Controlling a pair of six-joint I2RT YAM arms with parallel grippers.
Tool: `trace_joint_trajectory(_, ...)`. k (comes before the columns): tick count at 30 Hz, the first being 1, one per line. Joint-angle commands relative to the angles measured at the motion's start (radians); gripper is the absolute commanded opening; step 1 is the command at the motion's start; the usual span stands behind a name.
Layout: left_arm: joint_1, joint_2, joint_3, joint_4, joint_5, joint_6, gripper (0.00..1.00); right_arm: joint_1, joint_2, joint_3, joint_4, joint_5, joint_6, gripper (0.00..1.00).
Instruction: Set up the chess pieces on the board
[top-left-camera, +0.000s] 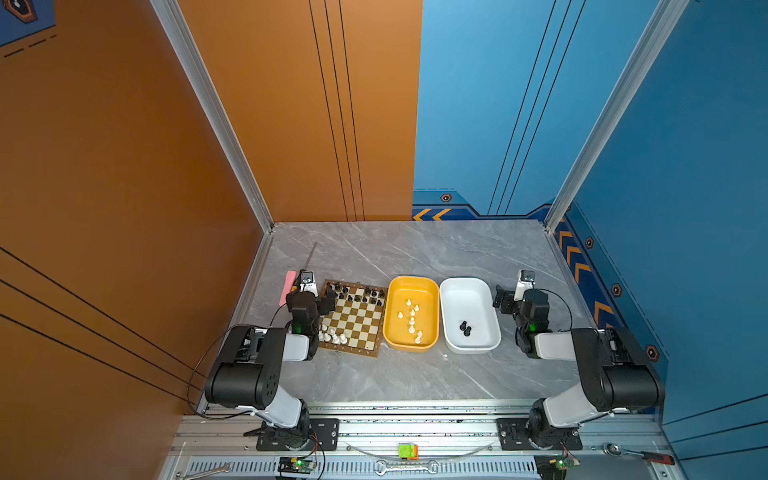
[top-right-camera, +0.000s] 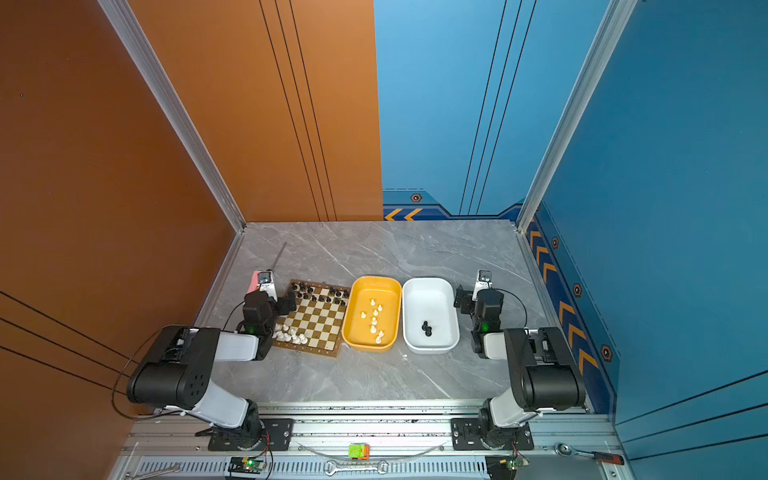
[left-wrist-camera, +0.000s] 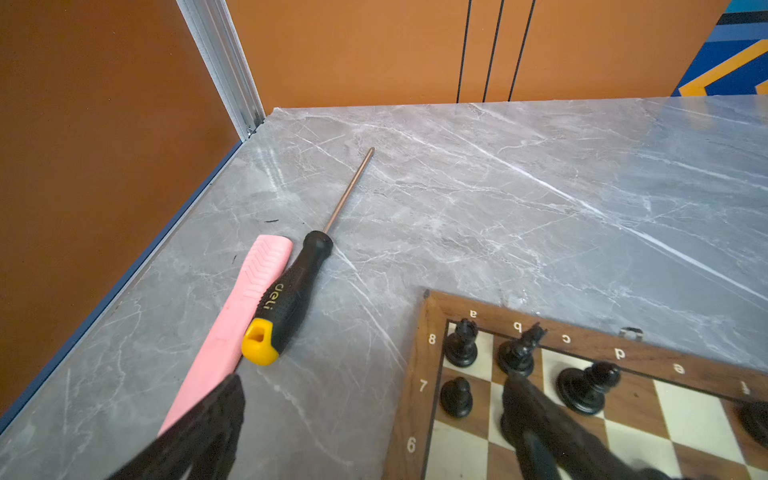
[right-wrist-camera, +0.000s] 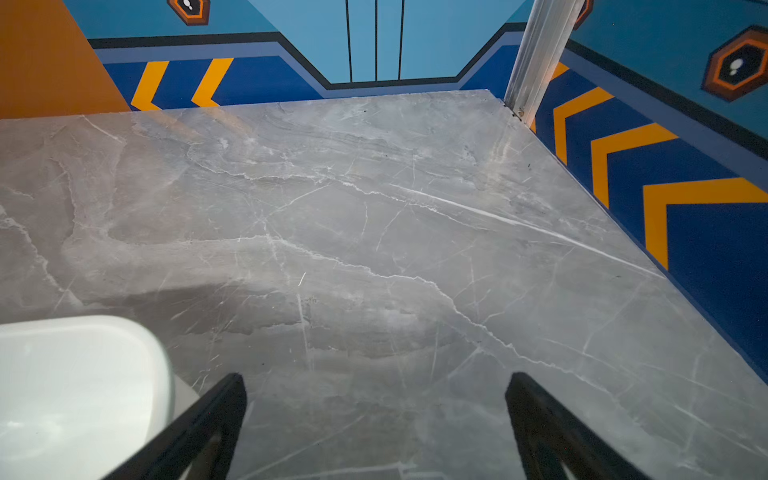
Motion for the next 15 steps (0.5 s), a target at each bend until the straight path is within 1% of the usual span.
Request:
trace_joint_trajectory(1, 0.002, 0.010, 0.021, -0.008, 0.008, 0.010, 0.98, -0.002, -0.005, 0.012, -0.004, -0.014, -0.003, 1.00)
trace_joint_trajectory(15, -0.007, 0.009, 0.019, -0.009, -0.003, 0.015, 0.98, -0.004, -0.005, 0.012, -0.004, -0.013, -0.003, 1.00)
